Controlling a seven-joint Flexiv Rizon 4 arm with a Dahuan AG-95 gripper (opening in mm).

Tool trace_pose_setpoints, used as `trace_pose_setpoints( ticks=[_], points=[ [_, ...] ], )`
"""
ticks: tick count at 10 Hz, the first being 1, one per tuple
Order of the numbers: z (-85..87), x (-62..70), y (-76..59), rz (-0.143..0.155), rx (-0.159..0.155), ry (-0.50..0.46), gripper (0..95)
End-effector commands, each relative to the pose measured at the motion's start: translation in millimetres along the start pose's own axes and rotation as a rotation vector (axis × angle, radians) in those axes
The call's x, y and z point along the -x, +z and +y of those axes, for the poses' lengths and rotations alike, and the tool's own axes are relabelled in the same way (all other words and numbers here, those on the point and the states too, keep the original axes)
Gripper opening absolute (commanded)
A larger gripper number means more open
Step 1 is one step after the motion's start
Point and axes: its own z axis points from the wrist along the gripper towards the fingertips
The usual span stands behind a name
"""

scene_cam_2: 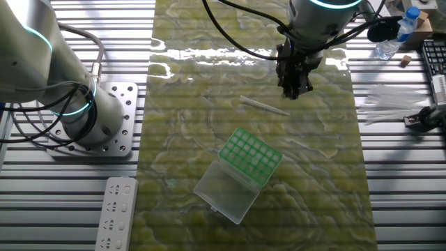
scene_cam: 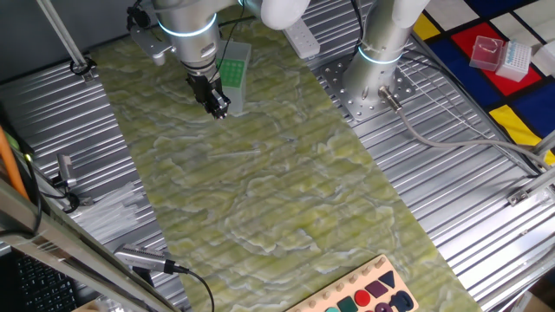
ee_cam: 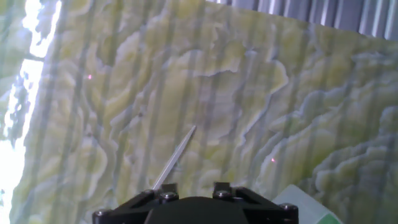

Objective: Insert a large pipette tip into the holder for large pipette tips

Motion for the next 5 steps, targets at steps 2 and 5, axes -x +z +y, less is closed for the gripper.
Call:
trace_pose_setpoints(
  ticks=[2,5],
  points=[
    [0.1,0.1,-0.1,0.004,0.001,-0.007,0.0],
    [2.5,2.0,1.5,0.005,0.0,-0.007,0.0]
  ],
)
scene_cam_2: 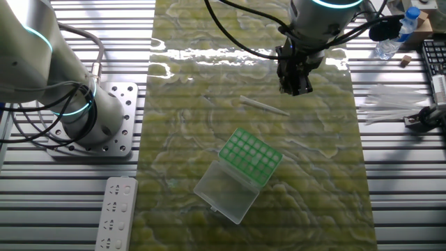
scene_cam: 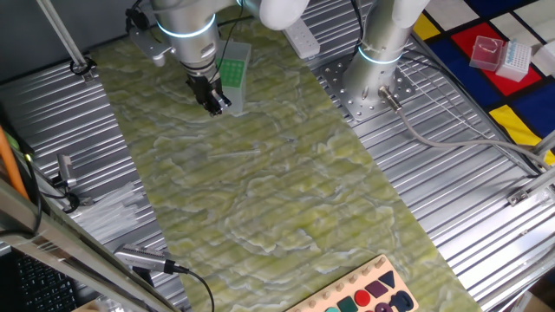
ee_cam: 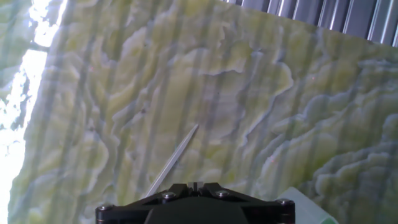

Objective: Insert a large pipette tip into the holder for large pipette tips

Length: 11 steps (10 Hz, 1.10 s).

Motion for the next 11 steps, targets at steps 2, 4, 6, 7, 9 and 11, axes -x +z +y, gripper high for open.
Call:
trace_pose_setpoints(
  ticks=[2,4,6,7,9,11],
  points=[
    [3.5,3.4,3.4,0.001,-0.001,0.012,0.0],
    [6.4,6.1,5.5,0.001,-0.001,0.012,0.0],
    [13.9,12.1,11.2,0.004,0.0,0.016,0.0],
    [15.7,14.6,15.1,0.003,0.004,0.017,0.0],
    [17.6,15.8,22.5,0.001,0.02,0.048,0.0],
    [18.8,16.2,26.2,0.014,0.016,0.043,0.0]
  ],
)
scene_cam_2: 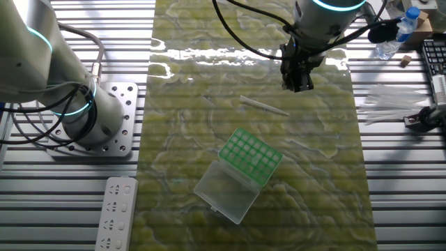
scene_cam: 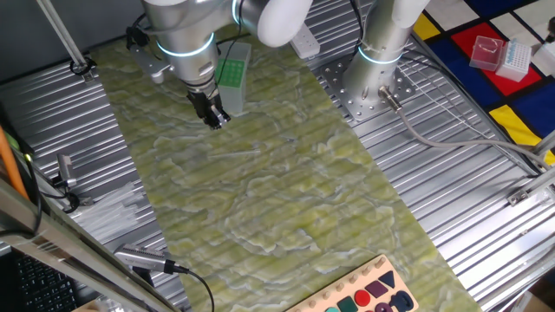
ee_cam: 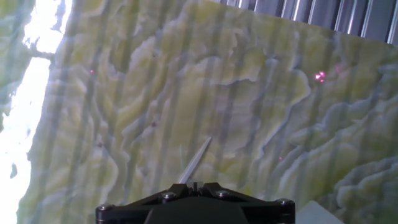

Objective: Insert a large pipette tip into the holder for large pipette tips

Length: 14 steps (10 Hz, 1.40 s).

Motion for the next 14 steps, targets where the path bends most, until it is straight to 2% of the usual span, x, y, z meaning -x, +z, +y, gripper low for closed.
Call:
trace_pose_setpoints(
  ticks=[1,10,12,14],
  points=[
    [-0.6,0.0,0.5,0.022,-0.007,0.006,0.0],
    [-0.6,0.4,0.6,0.022,-0.019,-0.013,0.0],
    [-0.6,0.4,0.4,0.023,-0.026,0.002,0.0],
    [-1.6,0.2,-2.9,0.026,-0.021,0.023,0.0]
  ],
)
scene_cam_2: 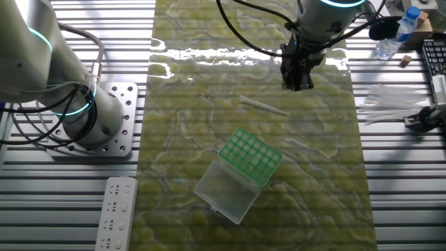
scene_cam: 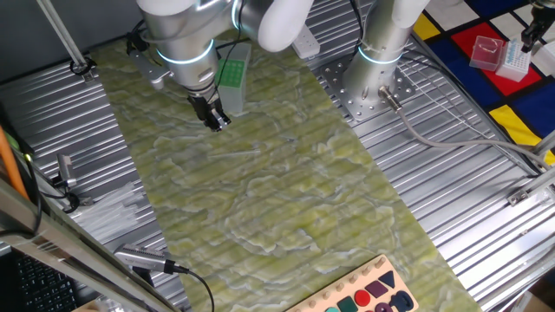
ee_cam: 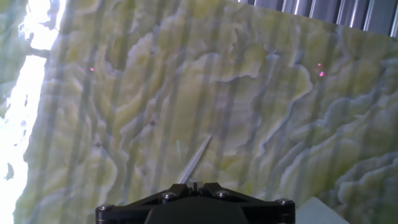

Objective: Insert a large pipette tip into the holder for large pipette tips

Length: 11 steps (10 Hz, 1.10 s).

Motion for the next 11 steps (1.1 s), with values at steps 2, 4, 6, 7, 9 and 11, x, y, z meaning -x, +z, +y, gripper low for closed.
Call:
trace_pose_setpoints(
  ticks=[2,4,6,7,9,11],
  points=[
    [-0.6,-1.0,-2.2,0.028,0.028,0.046,0.0],
    [-0.6,-1.0,-2.2,0.057,0.033,0.04,0.0],
    [-0.6,-1.0,-2.2,0.082,0.046,0.073,0.0],
    [-0.6,-1.0,-2.2,0.088,0.05,0.075,0.0],
    [-0.6,-1.0,-2.2,0.093,0.051,0.099,0.0],
    [-0.6,-1.0,-2.2,0.095,0.066,0.142,0.0]
  ],
)
